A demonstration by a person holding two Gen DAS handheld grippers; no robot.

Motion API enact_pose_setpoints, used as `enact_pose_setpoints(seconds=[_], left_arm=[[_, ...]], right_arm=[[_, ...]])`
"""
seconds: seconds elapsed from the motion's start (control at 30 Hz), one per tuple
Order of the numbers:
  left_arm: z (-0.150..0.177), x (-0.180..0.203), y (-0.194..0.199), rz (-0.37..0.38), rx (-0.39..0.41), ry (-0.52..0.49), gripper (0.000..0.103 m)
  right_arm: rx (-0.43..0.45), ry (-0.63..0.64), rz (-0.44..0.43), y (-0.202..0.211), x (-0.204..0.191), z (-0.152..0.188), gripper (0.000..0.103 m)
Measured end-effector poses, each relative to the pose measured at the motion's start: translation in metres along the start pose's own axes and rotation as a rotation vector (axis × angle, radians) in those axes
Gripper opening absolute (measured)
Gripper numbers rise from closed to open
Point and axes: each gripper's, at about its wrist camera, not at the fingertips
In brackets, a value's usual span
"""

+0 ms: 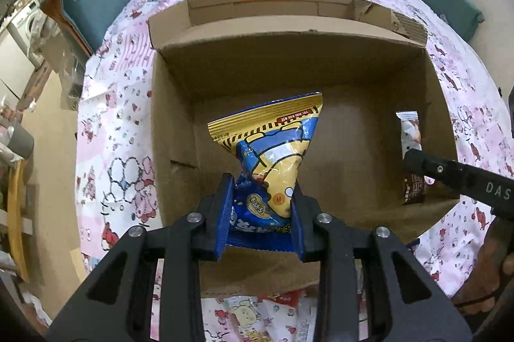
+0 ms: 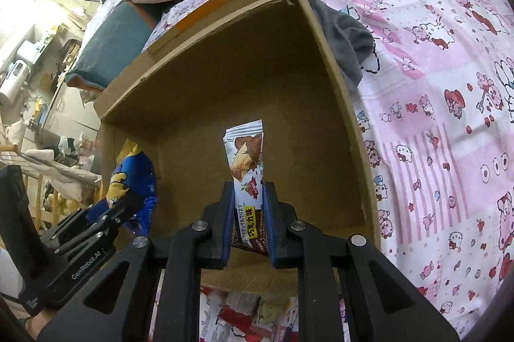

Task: Organize snacks
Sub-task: 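Carry both snacks into the box and open both tools to drop them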

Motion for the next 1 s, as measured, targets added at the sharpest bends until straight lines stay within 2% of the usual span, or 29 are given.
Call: enact_pose_setpoints(seconds=[0.47, 0.53, 0.57, 0.6, 0.63, 0.67, 0.7, 0.83, 1.0], left_arm=[[0.006, 0.004, 0.000, 0.014, 0.004, -0.007, 0.032], [0.006, 0.005, 0.002, 0.027, 0.009, -0.011, 0.037], [0.006, 0.006, 0.003, 0.041, 0.010, -0.013, 0.050], [0.006, 0.006, 0.004, 0.054, 0.011, -0.013, 0.069], [0.006, 0.006, 0.006, 0.061, 0.015, -0.007, 0.077], [0.006, 0.005, 0.008, 0.070, 0.024, 0.002, 0.085], [0.005, 0.004, 0.010, 0.078, 0.031, 0.007, 0.086], [0.004, 0.000, 0.017, 0.086, 0.041, 0.027, 0.086], [0.005, -0.013, 0.032, 0.150, 0.050, 0.100, 0.086]], right_arm=[[0.044, 0.002, -0.033, 0.004, -0.004, 0.001, 0.022], [0.057, 0.004, -0.041, 0.007, -0.005, -0.001, 0.022], [0.061, 0.003, -0.047, 0.008, -0.006, -0.001, 0.024], [0.065, 0.003, -0.050, 0.010, -0.006, -0.002, 0.031], [0.075, 0.000, -0.051, 0.012, -0.006, -0.002, 0.053], [0.098, -0.004, -0.054, 0.017, -0.006, -0.002, 0.065], [0.117, -0.004, -0.051, 0.020, -0.006, -0.002, 0.079], [0.167, 0.018, -0.036, 0.035, -0.010, -0.002, 0.088], [0.197, 0.013, -0.019, 0.049, -0.013, 0.004, 0.089]])
Point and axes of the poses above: each gripper's, at about its wrist camera, not at the fingertips, and y roughly against the way its jaws point, x to its right, z to its underside, and after that the axes turned 2 degrees about y, right-handed
